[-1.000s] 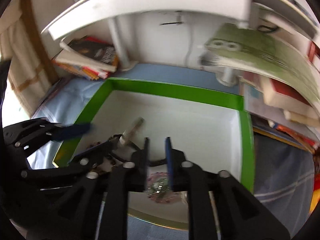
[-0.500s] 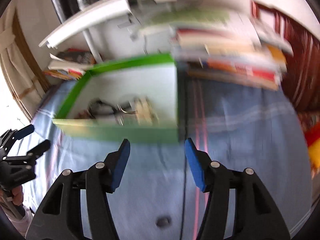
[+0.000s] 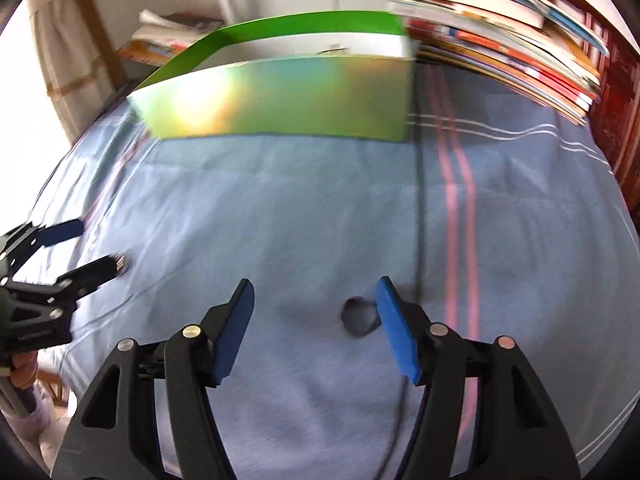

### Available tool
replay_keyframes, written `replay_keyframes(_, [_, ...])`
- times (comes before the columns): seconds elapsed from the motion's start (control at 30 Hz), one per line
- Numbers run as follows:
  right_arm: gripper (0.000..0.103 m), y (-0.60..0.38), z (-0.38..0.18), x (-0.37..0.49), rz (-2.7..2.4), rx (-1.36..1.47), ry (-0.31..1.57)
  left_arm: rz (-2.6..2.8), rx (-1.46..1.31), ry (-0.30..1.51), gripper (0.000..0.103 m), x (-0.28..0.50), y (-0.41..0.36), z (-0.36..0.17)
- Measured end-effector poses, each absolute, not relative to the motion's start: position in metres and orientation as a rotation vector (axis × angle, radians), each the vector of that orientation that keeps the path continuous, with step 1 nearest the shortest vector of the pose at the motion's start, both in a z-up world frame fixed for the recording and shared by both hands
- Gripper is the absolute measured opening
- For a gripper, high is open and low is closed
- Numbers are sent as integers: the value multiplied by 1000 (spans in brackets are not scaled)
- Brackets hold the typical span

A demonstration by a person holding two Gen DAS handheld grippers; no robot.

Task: Organize jewelry
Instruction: 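Reach the left tool toward the beaded ring while the right tool approaches the dark ring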

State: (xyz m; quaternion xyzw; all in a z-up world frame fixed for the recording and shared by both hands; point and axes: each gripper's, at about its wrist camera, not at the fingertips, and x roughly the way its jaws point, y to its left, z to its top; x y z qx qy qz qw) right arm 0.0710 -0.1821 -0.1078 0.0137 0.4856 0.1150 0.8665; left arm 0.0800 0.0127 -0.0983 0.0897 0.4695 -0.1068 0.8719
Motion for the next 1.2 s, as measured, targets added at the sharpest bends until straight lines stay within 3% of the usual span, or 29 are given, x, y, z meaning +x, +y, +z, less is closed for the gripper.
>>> replay_keyframes(0.3, [62,-166,-92,47,236,14,964,-218,167,970,81,70,18,-104])
replay_keyframes(0.57, [62,-175,-105,39,19,43,930,-133,200,917,58,63,8,-103])
replay_keyframes(0.83, [46,-152,-113,39,96,56,942,-107,203,912,56,56,2,-108])
replay_keyframes(1.2, [44,-155,-111,36,61,72,926,-130,145,913,56,54,13,-105])
